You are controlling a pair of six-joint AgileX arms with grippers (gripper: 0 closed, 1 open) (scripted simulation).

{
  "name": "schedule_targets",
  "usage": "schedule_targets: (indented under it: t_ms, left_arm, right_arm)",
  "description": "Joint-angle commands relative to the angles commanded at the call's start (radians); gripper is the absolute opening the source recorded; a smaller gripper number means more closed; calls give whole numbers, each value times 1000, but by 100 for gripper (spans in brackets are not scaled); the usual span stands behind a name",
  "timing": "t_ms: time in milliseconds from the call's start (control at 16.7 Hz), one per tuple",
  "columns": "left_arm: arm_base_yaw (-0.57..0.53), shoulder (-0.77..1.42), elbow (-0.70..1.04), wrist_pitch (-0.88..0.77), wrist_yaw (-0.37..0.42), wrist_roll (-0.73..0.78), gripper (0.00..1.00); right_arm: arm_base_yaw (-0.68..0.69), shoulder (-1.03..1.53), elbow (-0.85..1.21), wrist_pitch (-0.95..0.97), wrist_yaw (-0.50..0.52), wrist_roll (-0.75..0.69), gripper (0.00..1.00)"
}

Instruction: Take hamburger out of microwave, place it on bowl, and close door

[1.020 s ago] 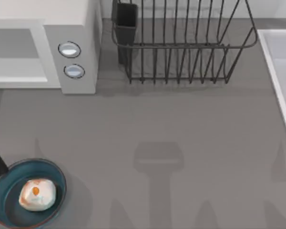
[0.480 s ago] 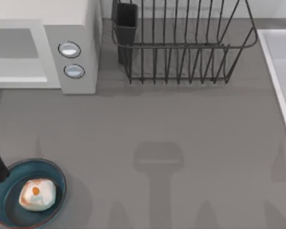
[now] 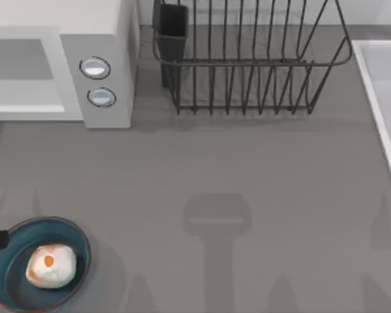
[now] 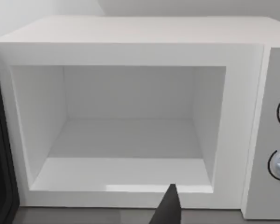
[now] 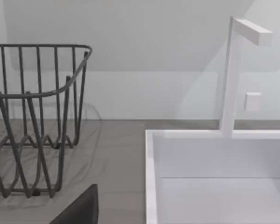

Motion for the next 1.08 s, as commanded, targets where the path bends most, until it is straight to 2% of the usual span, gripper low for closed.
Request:
schedule_targets:
  t_ms: [240,300,840,960,1080]
  left_arm:
    - [0,0,0,0,0,0,2]
    - [0,0,0,0,0,0,0]
    - [-3,3,2,1,-3,0,0]
    - [-42,30,16,14,-42,0,0]
    - [-118,73,40,34,-118,1,0]
  right_arm:
    - [0,0,0,0,0,0,100]
    - [0,0,0,0,0,0,100]
    - [0,0,0,0,0,0,100]
    - [0,0,0,0,0,0,100]
    - [0,0,0,0,0,0,100]
